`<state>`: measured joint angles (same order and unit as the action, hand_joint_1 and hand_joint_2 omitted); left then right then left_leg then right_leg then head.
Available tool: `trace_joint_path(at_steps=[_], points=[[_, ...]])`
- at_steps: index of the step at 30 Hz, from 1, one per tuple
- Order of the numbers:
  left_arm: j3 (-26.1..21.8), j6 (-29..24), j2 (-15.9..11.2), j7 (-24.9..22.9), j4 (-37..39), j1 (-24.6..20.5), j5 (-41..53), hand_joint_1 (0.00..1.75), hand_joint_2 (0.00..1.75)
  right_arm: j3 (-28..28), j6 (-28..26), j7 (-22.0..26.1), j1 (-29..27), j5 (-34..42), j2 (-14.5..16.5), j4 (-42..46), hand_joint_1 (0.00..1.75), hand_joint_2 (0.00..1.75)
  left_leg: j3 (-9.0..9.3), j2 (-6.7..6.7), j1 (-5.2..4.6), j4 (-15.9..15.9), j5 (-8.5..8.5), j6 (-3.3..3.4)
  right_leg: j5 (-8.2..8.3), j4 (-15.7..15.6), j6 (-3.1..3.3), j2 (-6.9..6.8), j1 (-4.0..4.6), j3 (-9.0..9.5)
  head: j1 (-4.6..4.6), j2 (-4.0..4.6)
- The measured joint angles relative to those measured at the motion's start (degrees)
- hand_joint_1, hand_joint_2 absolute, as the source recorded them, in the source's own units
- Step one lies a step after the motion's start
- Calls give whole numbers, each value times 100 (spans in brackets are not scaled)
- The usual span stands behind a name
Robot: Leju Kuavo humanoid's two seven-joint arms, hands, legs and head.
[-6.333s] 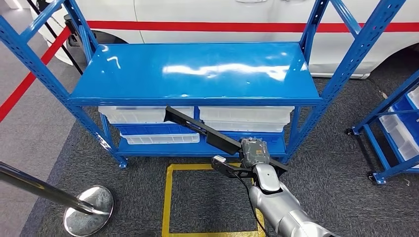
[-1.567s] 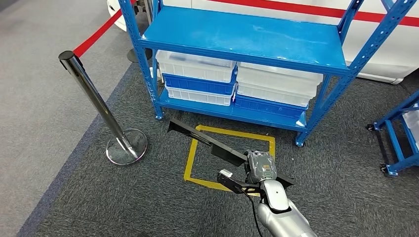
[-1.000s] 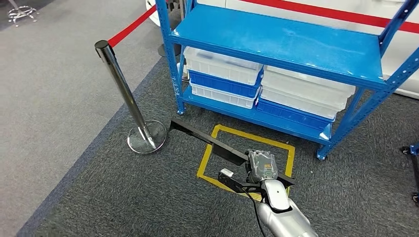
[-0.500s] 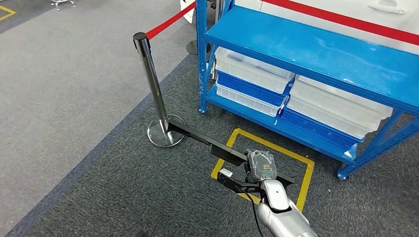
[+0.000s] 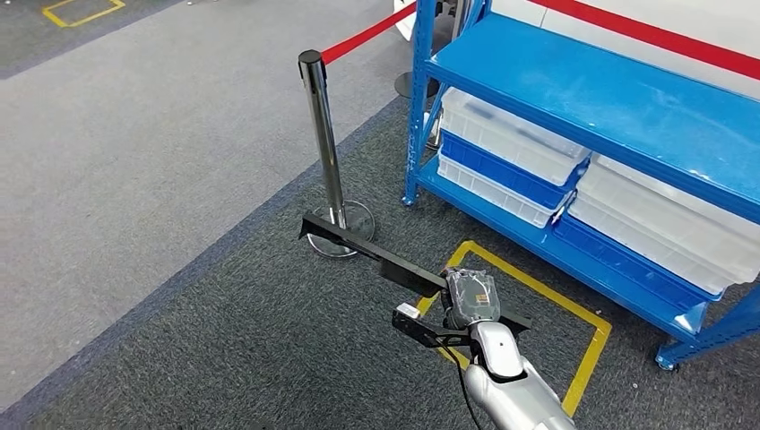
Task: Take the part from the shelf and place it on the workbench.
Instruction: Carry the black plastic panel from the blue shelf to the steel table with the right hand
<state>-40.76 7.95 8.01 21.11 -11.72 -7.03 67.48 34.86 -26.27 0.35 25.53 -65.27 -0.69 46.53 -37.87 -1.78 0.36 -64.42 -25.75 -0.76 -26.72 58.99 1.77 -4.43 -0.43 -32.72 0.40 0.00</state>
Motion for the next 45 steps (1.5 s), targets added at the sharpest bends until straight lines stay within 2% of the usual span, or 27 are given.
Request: trace_joint_path(at_steps=[2,3,5,7,9,11,12,13,14,16,18,20,21,23,25,27,28,29,31,33,36,38,40,42,43,44,45], points=[[0,-5,-5,3,0,-7,3,0,175,0,-3,0,3,-8,-3,9,175,175,291,-187,-57,570,170,92,-23,-4,-42,-112,28,26,-1,0],[0,-9,-7,5,0,-10,3,0,175,1,-5,0,1,-9,-3,15,175,175,319,-209,-81,649,167,130,-29,-9,-67,-166,38,33,-2,0],[0,-14,-8,4,0,1,0,0,175,1,-7,0,-5,-13,4,44,175,175,322,-70,-70,682,204,193,-43,-29,-131,-251,44,54,-3,0],[0,-18,-9,0,0,13,-3,0,175,0,-11,3,-7,-16,4,81,175,175,357,55,-32,762,253,260,-161,100,-192,-46,27,18,-7,0],[1,-20,-9,-2,0,2,-3,0,175,-1,-19,11,-22,-16,-9,98,175,175,373,174,-15,801,282,306,-482,677,-220,304,3,-242,-13,0],[2,-22,-9,-2,0,-9,-3,0,175,0,-22,15,-73,-15,-19,103,175,175,358,323,-19,784,284,323,-761,1404,-231,425,-3,-615,-13,0],[2,-24,-10,-3,0,-6,-3,0,175,0,-21,16,-105,-15,-24,103,175,175,352,409,-21,770,282,324,-754,1561,-235,436,-6,-715,-13,0],[2,-27,-10,-3,0,-2,-3,0,175,0,-21,19,-130,-15,-27,104,175,175,348,498,-21,751,279,319,-626,1484,-235,446,-13,-707,-13,0],[2,-30,-11,-3,0,2,-3,0,175,0,-21,22,-147,-15,-31,109,175,175,345,584,-20,725,271,309,-410,1192,-232,477,-26,-592,-13,0],[2,-32,-10,-3,0,1,-3,0,175,1,-21,31,-155,-15,-37,124,175,175,314,726,-21,651,244,269,-47,425,-224,717,-61,-267,-14,0],[2,-33,-10,-3,0,-2,-3,0,175,4,-22,36,-156,-15,-39,148,175,175,249,840,-13,604,234,206,34,90,-217,899,-66,-124,-13,0],[2,-34,-12,-4,0,11,-3,0,175,10,-24,40,-160,-15,-37,171,175,175,198,957,4,615,256,131,38,71,-173,810,-56,-113,-12,0],[2,-35,-17,-4,0,23,-3,0,175,12,-25,42,-160,-15,-34,181,175,175,182,937,6,599,252,100,53,42,-136,741,-58,-98,-12,0],[2,-36,-28,-4,0,28,-2,0,175,12,-25,44,-154,-15,-29,203,175,175,55,657,-8,334,97,54,80,-23,-52,594,-73,-53,12,0],[2,-37,-31,-4,0,8,-2,0,175,12,-25,52,-159,-15,-27,214,175,175,-262,326,5,-339,-248,15,70,-37,-2,435,-44,-31,34,0],[2,-36,-30,-5,0,-5,-4,0,175,13,-21,65,-174,-15,-29,214,175,175,-555,233,37,-922,-445,-27,48,-29,6,259,-24,-27,33,0],[2,-35,-30,-8,0,-3,-4,0,175,13,-20,72,-179,-15,-29,215,175,175,-550,211,50,-915,-381,-40,34,-25,-1,177,-21,-21,33,0],[2,-34,-31,-11,0,0,-4,0,175,14,-19,79,-181,-15,-27,218,175,175,-438,180,59,-709,-234,-46,19,-20,-13,101,-22,-10,33,0],[3,-33,-33,-17,0,-3,-4,0,175,14,-18,86,-177,-15,-23,233,175,175,-7,-24,43,85,104,-16,-21,-12,-57,-30,-12,29,33,0],[4,-32,-33,-19,0,-21,-4,0,175,16,-17,87,-160,-16,-19,249,175,175,232,-182,-2,557,224,60,-50,-12,-113,-136,12,59,30,0],[4,-31,-36,-24,0,-18,-4,0,175,23,-14,87,-145,-17,6,278,175,175,244,-42,-20,633,230,173,-80,-38,-217,-249,11,103,29,0],[5,-32,-37,-27,0,-17,-4,0,175,25,-13,87,-131,-17,15,300,175,175,287,81,7,699,262,246,-231,143,-273,-23,-18,52,24,0],[6,-32,-37,-28,0,-33,-4,0,175,26,-10,90,-122,-16,12,307,175,175,305,204,18,726,279,297,-573,793,-289,319,-36,-248,20,0],[7,-32,-37,-28,0,-44,-5,0,175,28,-4,92,-137,-14,10,307,175,175,301,357,9,720,280,317,-824,1526,-290,429,-34,-641,20,0],[7,-33,-37,-28,0,-43,-6,0,175,29,-2,92,-146,-13,8,306,175,175,301,442,4,711,279,318,-796,1658,-286,441,-33,-740,20,0],[7,-33,-37,-28,0,-40,-7,0,175,30,1,92,-150,-10,5,307,175,175,301,529,3,698,276,314,-643,1538,-276,451,-33,-722,21,0],[7,-34,-37,-28,0,-38,-8,0,175,31,1,92,-146,-8,2,308,175,175,302,613,3,679,271,306,-411,1215,-262,488,-37,-604,20,0]])
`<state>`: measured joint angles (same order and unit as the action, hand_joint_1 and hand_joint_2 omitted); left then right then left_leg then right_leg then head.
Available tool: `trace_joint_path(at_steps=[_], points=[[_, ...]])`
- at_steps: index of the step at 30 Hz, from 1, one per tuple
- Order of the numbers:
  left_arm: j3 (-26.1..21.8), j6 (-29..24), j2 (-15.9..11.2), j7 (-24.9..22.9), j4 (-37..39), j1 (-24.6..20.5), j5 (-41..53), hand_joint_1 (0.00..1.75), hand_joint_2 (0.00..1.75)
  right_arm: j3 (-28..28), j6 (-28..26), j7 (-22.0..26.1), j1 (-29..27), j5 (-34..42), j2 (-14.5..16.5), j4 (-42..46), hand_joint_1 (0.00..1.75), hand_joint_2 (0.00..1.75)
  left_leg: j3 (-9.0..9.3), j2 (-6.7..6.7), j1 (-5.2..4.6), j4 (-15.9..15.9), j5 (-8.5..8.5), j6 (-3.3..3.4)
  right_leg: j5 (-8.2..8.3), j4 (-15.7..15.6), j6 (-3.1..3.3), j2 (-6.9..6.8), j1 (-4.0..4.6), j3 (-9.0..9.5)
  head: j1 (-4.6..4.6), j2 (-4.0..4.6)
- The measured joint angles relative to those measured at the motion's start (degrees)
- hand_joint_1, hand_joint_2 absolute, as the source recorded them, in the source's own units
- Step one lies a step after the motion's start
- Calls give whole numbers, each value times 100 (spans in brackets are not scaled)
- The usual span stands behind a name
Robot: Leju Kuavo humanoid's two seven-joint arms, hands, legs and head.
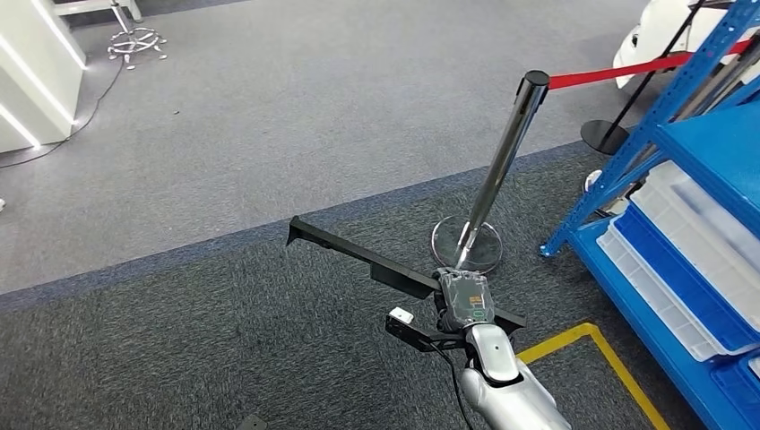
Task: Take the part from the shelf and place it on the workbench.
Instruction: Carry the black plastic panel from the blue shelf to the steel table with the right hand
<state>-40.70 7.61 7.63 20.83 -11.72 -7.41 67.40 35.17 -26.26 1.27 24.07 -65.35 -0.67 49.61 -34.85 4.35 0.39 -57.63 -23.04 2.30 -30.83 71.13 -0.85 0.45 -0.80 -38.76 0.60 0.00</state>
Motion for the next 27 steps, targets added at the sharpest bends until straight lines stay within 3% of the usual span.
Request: trace_joint_path(at_steps=[2,4,6,8,10,12,13,14,15,17,19,21,22,24,26,27], points=[[1,-1,7,0,0,-5,-1,0,175,1,1,0,21,2,-5,3,175,175,-30,144,0,-63,-25,-35,380,-793,25,267,-21,316,1,0],[1,-1,14,1,0,-13,-2,0,175,6,2,0,32,2,-7,11,175,175,-94,272,18,-102,-30,-103,467,-1152,36,461,-18,461,-1,0],[1,-1,13,1,0,1,-2,0,175,12,3,-1,39,3,-4,24,175,175,-139,383,42,-88,-5,-181,474,-1186,72,361,-4,485,-4,0],[2,-2,9,0,0,21,-3,0,175,13,3,-3,56,4,1,36,175,175,-212,162,25,-222,-85,-233,505,-1256,149,213,-17,535,6,0],[2,-3,9,1,0,9,-4,0,175,13,3,-2,64,4,2,44,175,175,-480,-219,15,-790,-389,-268,513,-1305,210,48,-9,577,22,0],[2,-3,12,2,0,-10,-5,0,175,14,4,-1,61,4,1,46,175,175,-847,-361,37,-1525,-696,-304,495,-1306,228,-129,15,585,28,0],[2,-3,13,1,0,-10,-5,0,175,15,4,-1,57,4,1,46,175,175,-933,-384,47,-1695,-723,-317,483,-1302,227,-215,21,587,29,0],[2,-4,14,-1,0,-5,-5,0,175,15,5,-1,57,4,1,46,175,175,-906,-404,52,-1649,-647,-324,470,-1297,220,-295,23,592,29,0],[2,-4,13,-3,0,1,-5,0,175,15,5,-1,57,4,1,47,175,175,-757,-438,55,-1377,-485,-322,453,-1291,208,-367,23,603,30,0],[2,-7,11,-4,0,4,-4,0,175,15,5,-1,63,4,1,48,175,175,-311,-658,25,-573,-166,-280,408,-1277,164,-499,41,638,30,0],[2,-10,10,-2,0,-5,-5,0,175,16,5,-1,74,4,1,49,175,175,-80,-813,-24,-131,-67,-193,369,-1268,108,-610,70,668,25,0],[2,-13,10,0,0,-2,-5,0,175,21,5,0,84,4,9,50,175,175,-80,-716,-46,-88,-76,-112,343,-1280,47,-722,79,702,22,0],[2,-15,12,2,0,6,-5,0,175,25,7,-1,87,4,13,52,175,175,-65,-650,-41,-66,-68,-79,311,-1259,12,-705,65,715,22,0],[2,-20,15,5,0,4,-8,0,175,31,10,-1,97,4,15,61,175,175,-27,-522,-19,-20,-48,-9,113,-962,-38,-473,34,601,17,0],[2,-24,18,8,0,-16,-11,0,175,39,16,0,88,4,10,65,175,175,-15,-394,-15,-11,-43,36,-214,-268,-46,-177,19,246,14,0],[2,-25,19,9,0,-25,-13,0,175,45,20,-1,76,4,7,64,175,175,-16,-320,-20,-16,-44,50,-328,84,-43,-113,19,47,14,0]])
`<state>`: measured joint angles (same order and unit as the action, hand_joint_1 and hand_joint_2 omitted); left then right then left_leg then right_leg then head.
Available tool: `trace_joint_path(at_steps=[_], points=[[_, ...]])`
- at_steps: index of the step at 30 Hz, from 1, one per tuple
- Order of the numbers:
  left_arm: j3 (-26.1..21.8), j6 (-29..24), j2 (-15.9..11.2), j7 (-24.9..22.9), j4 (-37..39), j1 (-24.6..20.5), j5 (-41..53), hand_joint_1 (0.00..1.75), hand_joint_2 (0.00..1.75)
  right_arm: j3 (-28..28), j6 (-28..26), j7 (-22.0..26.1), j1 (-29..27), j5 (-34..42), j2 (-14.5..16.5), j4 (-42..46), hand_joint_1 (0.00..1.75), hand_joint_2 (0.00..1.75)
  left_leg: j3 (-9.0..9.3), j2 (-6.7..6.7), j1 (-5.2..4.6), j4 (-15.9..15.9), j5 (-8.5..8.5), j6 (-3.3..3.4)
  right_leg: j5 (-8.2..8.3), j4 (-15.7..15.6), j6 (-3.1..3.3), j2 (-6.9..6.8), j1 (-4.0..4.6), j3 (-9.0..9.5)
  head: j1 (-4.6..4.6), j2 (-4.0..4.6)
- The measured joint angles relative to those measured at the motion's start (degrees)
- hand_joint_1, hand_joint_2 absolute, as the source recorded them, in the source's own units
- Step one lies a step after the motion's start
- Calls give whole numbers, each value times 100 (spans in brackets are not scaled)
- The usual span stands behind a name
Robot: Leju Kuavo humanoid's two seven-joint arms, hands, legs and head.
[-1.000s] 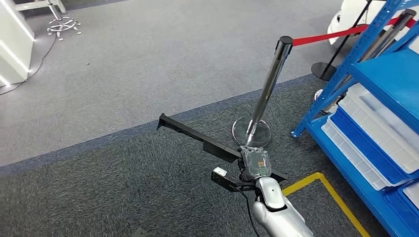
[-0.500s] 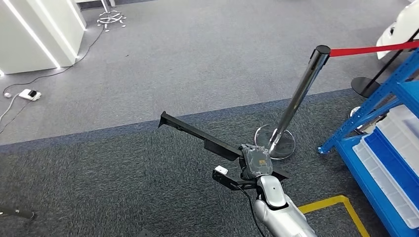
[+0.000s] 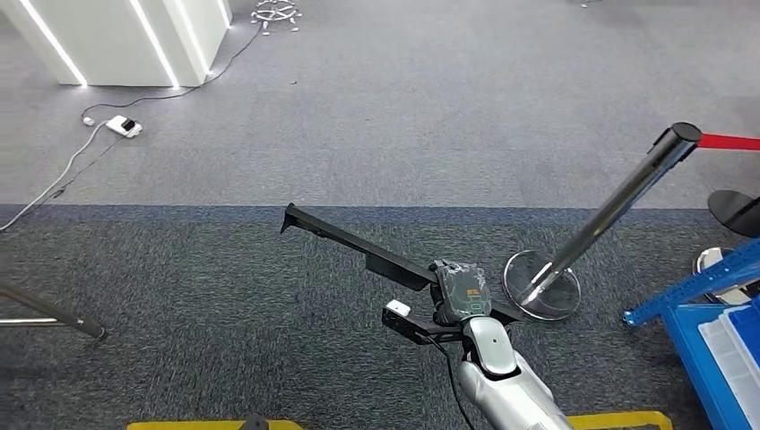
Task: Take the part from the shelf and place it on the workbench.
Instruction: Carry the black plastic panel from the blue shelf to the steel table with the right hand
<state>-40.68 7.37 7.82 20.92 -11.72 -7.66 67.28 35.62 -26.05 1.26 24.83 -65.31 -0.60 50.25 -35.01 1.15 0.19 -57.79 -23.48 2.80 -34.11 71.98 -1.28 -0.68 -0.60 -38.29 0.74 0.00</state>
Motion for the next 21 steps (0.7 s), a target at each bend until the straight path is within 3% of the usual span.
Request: trace_joint_path(at_steps=[1,2,4,6,8,10,12,14,16,17,18,21], points=[[0,0,0,-1,0,-2,0,0,175,5,3,0,-15,0,-3,-1,175,175,1,82,-6,-10,-5,5,-18,217,6,34,1,-146,0,0],[0,-1,-1,-1,0,1,0,0,175,8,5,-1,-26,0,-4,-1,175,175,1,167,-9,-24,-12,7,76,240,18,55,1,-208,0,0],[0,-2,0,-2,0,7,0,0,175,13,7,0,-27,0,-7,-1,175,175,4,329,-8,-63,-34,-3,531,-328,53,163,-3,-31,-1,0],[0,-3,5,-1,0,5,0,0,175,16,7,1,-16,0,-11,0,175,175,-22,467,-7,-105,-56,-38,832,-999,81,448,-22,228,1,0],[0,-4,8,-1,0,5,0,0,175,22,8,0,-17,0,-12,2,175,175,-72,594,18,-116,-50,-102,840,-1237,88,584,-19,328,1,0],[0,-6,5,-2,0,27,0,0,175,27,9,-1,-11,0,-5,5,175,175,-105,675,44,-103,-35,-173,851,-1298,117,458,-18,369,1,0],[0,-9,2,-4,0,42,-1,0,175,27,9,-1,1,0,2,13,175,175,-195,427,26,-281,-144,-220,877,-1377,181,317,-36,430,9,0],[0,-11,1,-4,0,25,-2,0,175,27,9,1,1,0,4,18,175,175,-477,67,24,-865,-443,-256,873,-1419,235,154,-23,478,17,0],[0,-11,3,-3,0,14,-3,0,175,27,11,-1,-6,0,2,17,175,175,-816,-50,56,-1522,-687,-302,848,-1416,251,-29,-4,495,20,0],[0,-11,4,-3,0,17,-3,0,175,27,13,-1,-12,0,2,17,175,175,-875,-70,71,-1628,-677,-322,833,-1411,246,-114,0,500,20,0],[0,-13,4,-4,0,24,-3,0,175,27,14,-1,-15,0,2,17,175,175,-816,-95,84,-1517,-565,-336,817,-1403,234,-193,-1,509,20,0],[0,-20,0,-5,0,30,-2,0,175,27,14,-1,-9,0,4,17,175,175,-235,-359,65,-430,-114,-302,746,-1363,161,-390,11,549,17,0]])
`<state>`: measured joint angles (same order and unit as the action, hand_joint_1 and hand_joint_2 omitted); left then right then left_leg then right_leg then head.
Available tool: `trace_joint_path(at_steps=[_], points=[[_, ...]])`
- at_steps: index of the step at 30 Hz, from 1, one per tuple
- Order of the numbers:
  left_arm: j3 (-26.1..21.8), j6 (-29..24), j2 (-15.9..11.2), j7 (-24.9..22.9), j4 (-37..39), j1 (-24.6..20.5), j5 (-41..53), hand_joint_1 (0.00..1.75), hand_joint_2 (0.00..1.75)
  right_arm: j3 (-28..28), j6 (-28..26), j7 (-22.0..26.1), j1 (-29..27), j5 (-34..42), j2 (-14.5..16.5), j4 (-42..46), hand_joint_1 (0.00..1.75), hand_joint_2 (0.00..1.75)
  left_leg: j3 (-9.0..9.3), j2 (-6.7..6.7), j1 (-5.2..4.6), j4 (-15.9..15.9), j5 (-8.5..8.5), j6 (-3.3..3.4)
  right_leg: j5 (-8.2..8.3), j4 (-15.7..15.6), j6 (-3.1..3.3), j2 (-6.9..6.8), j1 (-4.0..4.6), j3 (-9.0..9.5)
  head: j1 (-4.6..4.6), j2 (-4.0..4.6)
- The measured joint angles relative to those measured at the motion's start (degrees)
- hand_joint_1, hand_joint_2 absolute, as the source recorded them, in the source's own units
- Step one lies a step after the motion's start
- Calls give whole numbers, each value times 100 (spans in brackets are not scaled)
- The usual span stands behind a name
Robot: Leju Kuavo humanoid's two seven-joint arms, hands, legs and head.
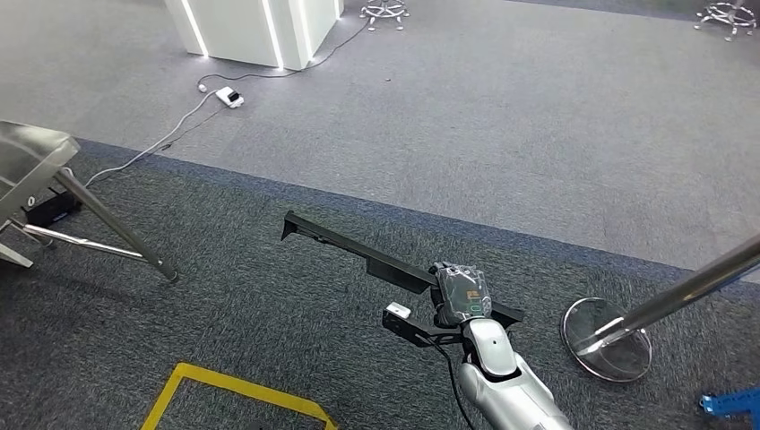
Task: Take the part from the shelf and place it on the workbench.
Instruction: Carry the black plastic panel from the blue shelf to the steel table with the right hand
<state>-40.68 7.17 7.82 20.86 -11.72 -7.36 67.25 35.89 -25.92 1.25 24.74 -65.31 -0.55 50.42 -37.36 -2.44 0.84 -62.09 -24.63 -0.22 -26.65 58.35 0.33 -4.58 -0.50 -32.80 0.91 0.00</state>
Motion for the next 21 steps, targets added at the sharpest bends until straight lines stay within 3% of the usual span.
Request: trace_joint_path(at_steps=[2,4,5,7,9,10,11,12,13,14,16,17,19,20,21], points=[[0,-3,-2,3,0,-5,0,0,175,1,-1,0,8,0,2,1,175,175,154,-81,-47,313,38,79,-36,12,-65,-107,25,22,-4,0],[0,-4,-3,4,0,6,0,0,175,3,0,1,13,0,15,7,175,175,162,48,-57,330,52,159,-58,-3,-136,-192,25,54,-3,0],[0,-4,-4,5,0,14,0,0,175,4,0,1,16,0,22,10,175,175,177,108,-49,355,63,195,-93,19,-172,-147,12,64,-4,0],[0,-4,-4,4,0,14,0,0,175,4,0,1,22,0,30,18,175,175,214,212,-21,404,90,277,-320,362,-221,126,-21,-70,-7,0],[0,-4,-4,5,0,2,0,0,175,5,5,2,8,0,28,15,175,175,220,326,-27,407,92,323,-677,1123,-230,390,-33,-441,-8,0],[0,-4,-4,5,0,-2,1,0,175,6,12,1,-6,0,27,10,175,175,220,399,-33,401,90,330,-787,1475,-231,433,-31,-636,-7,0],[0,-4,-5,4,0,0,1,0,175,7,22,1,-19,0,25,6,175,175,221,477,-40,394,87,333,-793,1664,-227,450,-28,-764,-7,0],[0,-4,-7,3,0,4,2,0,175,7,36,0,-28,0,23,2,175,175,222,556,-44,385,84,334,-687,1636,-215,459,-27,-793,-7,0],[0,-4,-8,2,0,7,3,0,175,7,48,-1,-31,0,21,0,175,175,224,636,-47,375,79,331,-483,1384,-195,484,-26,-712,-7,0],[1,-4,-8,1,0,8,5,0,175,7,56,-1,-27,0,20,0,175,175,224,712,-45,366,74,325,-237,977,-168,571,-26,-554,-8,0],[5,-4,-4,1,0,3,11,0,175,7,61,0,-16,0,18,1,175,175,205,852,-51,345,65,291,56,267,-118,798,-33,-259,-7,0],[8,-4,-3,0,0,3,14,0,175,9,61,1,-13,0,17,1,175,175,190,913,-43,342,65,263,93,88,-102,870,-28,-183,-7,0],[12,-4,-2,0,0,13,15,0,175,13,61,2,-11,0,16,3,175,175,170,1036,-20,365,82,192,74,19,-81,805,-9,-140,-7,0],[13,-4,-9,0,0,24,16,0,175,16,61,2,-10,0,21,9,175,175,166,1040,-13,365,78,163,88,-22,-52,735,-19,-106,-7,0],[13,-5,-16,1,0,32,16,0,175,18,62,3,-8,3,26,17,175,175,135,944,-21,296,27,140,108,-71,-17,666,-33,-66,-1,0]])
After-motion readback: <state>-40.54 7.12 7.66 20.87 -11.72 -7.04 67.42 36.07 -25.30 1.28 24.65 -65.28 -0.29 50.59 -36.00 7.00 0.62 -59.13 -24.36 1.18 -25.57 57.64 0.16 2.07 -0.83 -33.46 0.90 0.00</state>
